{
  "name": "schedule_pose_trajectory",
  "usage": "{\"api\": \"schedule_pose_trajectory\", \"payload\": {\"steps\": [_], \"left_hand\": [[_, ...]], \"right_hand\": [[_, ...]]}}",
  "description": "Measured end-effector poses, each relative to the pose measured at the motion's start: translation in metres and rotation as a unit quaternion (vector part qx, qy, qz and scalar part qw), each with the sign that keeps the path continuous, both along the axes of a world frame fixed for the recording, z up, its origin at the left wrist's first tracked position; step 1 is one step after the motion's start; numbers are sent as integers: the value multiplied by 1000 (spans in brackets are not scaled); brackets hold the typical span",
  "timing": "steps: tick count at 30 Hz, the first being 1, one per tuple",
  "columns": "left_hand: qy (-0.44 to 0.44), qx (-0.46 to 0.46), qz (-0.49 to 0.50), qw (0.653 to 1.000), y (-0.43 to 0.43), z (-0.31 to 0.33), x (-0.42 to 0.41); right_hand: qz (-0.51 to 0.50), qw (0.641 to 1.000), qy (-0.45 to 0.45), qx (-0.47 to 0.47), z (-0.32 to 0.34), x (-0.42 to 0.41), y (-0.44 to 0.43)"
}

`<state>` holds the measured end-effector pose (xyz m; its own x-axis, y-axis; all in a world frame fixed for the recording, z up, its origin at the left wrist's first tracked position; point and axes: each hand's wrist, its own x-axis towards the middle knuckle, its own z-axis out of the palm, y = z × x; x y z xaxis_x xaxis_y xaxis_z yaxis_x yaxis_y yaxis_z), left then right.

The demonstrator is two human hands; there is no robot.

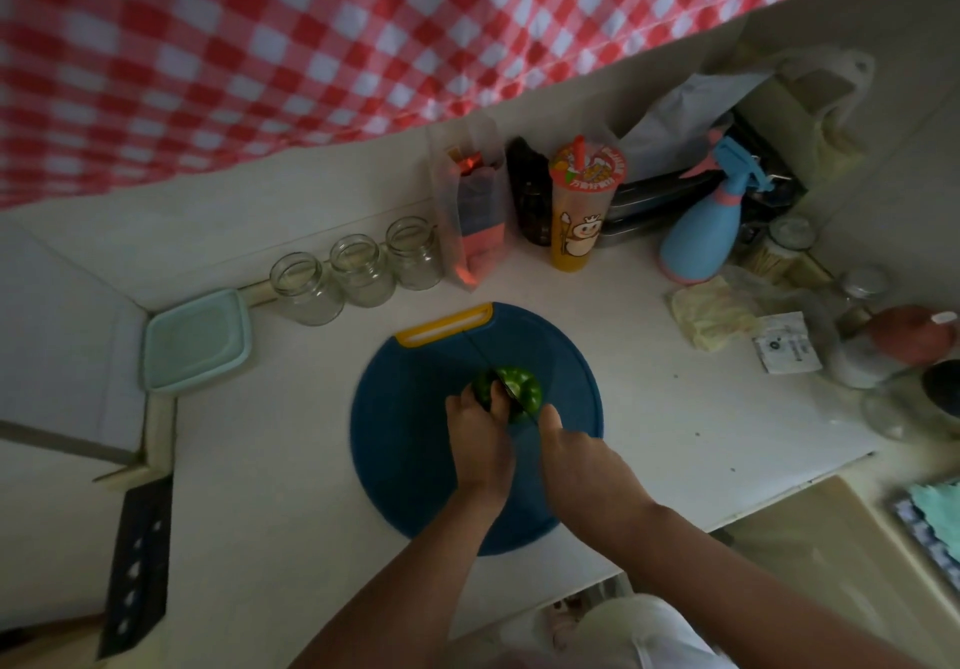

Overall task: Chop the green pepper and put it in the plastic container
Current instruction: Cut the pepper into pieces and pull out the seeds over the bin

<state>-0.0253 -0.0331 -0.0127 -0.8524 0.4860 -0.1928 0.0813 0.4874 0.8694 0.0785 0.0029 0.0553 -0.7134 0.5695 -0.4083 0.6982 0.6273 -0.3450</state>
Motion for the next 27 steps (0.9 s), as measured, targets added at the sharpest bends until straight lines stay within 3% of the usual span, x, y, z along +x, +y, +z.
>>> {"api": "schedule_pose_trajectory", "payload": {"steps": [5, 27], "left_hand": [[53, -33, -30, 998, -2, 0, 10], [3, -47, -74, 996, 5, 2, 5]], "right_hand": [[-30, 998, -49, -23, -6, -19, 13], [-93, 993, 6, -78, -45, -11, 13]]}}
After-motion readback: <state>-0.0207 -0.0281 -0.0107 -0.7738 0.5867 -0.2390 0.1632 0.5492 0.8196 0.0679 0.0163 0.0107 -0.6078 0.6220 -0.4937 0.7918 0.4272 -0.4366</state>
